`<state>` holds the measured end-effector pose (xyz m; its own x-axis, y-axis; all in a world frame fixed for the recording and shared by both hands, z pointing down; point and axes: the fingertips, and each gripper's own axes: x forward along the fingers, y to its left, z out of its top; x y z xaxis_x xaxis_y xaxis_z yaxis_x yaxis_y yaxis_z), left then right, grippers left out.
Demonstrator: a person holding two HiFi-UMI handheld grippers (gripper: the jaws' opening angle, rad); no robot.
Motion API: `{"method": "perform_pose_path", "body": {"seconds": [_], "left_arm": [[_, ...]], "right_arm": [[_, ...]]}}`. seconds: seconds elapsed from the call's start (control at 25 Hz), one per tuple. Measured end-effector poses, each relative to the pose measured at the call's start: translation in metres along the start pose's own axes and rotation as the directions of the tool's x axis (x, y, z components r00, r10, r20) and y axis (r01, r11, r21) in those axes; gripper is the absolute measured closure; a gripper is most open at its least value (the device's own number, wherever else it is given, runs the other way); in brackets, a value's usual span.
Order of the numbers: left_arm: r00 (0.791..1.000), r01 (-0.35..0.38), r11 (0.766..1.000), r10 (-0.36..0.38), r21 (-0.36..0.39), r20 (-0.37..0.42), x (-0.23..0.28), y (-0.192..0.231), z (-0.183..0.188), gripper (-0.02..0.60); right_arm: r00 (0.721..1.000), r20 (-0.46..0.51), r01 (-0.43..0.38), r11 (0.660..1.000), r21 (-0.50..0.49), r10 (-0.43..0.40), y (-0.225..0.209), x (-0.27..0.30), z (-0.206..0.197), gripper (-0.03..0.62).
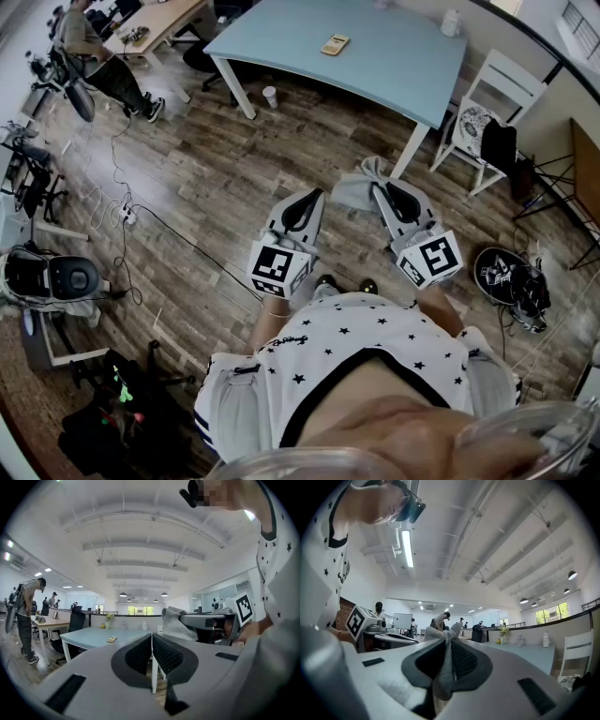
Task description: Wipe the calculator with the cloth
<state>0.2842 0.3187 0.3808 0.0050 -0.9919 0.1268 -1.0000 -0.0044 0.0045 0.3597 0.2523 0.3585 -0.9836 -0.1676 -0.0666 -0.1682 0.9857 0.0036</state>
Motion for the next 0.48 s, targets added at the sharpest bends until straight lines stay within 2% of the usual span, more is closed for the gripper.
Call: {"method": "perform_pose_path", "body": {"seconds": [0.24,0.48], "left_arm": [[1.0,0.001,1.0,-0.001,-0.009,0.02,0.0016,0.0033,0.0008,0.551],[1.0,0.01,1.0,-0.01,-0.015,0.029,0.0001,0.0096,0.0006,0.551]], "right_arm": [[1.0,-0.007,0.008,1.0,-0.015,-0.009,-0.0019,0.0013,-0.0005,0.563],[0.999,-0.005,0.053,0.998,-0.017,-0.053,-0.0039,0.0041,-0.0006,0.563]]}}
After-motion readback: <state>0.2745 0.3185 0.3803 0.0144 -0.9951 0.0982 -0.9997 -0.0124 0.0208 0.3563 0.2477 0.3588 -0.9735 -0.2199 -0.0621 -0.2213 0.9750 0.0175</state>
